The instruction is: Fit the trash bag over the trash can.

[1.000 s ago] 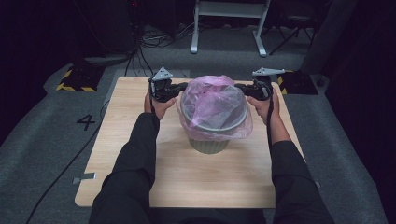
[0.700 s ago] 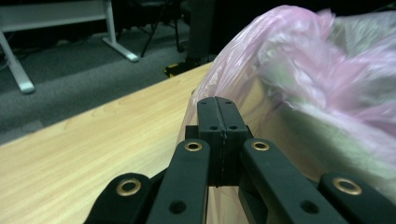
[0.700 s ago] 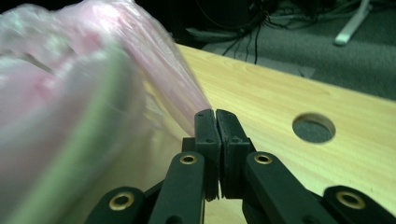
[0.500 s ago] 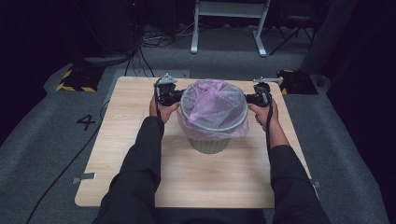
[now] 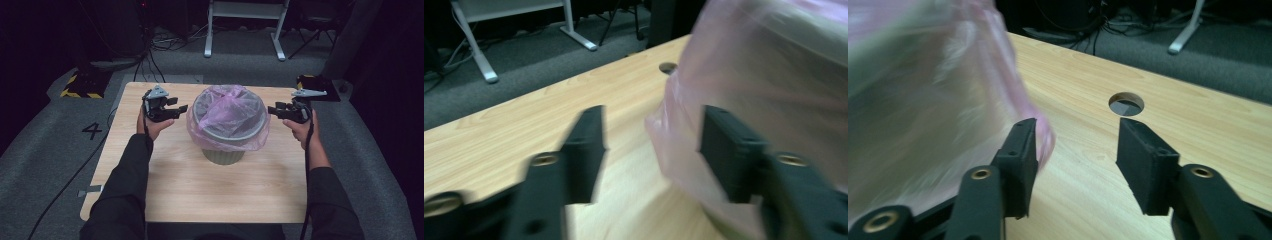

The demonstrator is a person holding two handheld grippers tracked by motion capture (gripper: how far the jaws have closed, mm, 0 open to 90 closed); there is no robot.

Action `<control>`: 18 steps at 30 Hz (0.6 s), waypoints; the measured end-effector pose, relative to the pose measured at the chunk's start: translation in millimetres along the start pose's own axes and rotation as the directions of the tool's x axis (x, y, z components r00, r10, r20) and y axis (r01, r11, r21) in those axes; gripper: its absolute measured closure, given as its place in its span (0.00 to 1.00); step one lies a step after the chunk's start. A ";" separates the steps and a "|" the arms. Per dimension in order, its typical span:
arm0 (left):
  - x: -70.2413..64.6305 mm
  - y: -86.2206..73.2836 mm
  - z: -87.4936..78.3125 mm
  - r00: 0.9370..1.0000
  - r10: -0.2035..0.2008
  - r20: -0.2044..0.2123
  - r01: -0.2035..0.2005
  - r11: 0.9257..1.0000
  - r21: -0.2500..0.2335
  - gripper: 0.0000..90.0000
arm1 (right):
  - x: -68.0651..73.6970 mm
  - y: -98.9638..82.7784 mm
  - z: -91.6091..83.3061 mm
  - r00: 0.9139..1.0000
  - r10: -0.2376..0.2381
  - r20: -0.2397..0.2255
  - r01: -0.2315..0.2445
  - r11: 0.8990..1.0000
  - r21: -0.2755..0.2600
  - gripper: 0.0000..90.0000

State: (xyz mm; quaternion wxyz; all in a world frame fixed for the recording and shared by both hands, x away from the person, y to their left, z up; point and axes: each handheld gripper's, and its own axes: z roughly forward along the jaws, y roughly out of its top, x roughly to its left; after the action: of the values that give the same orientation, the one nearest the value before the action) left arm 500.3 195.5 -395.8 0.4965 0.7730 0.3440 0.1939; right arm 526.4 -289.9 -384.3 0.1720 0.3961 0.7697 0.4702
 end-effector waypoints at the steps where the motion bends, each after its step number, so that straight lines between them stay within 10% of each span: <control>1: -2.2 -2.1 -4.1 1.000 0.012 0.007 -0.012 1.000 0.004 0.41 | 0.3 -1.2 -6.6 1.000 -0.011 -0.002 0.011 1.000 -0.003 0.53; 8: -30.8 -19.5 -33.5 0.991 0.103 0.081 -0.103 0.995 -0.005 0.29 | 16.4 -10.7 -43.0 0.990 -0.135 -0.030 0.134 0.991 -0.027 0.39; 18: -67.9 -29.7 -36.4 0.983 0.134 0.127 -0.137 0.990 0.016 0.17 | 82.0 -36.0 -63.2 0.923 -0.378 -0.072 0.375 0.925 -0.055 0.32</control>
State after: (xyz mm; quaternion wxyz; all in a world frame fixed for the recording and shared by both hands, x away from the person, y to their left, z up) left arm 420.2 177.4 -404.0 0.4933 0.8113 0.2610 0.1741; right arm 418.5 -272.5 -374.9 0.2357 0.2180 0.8281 0.4596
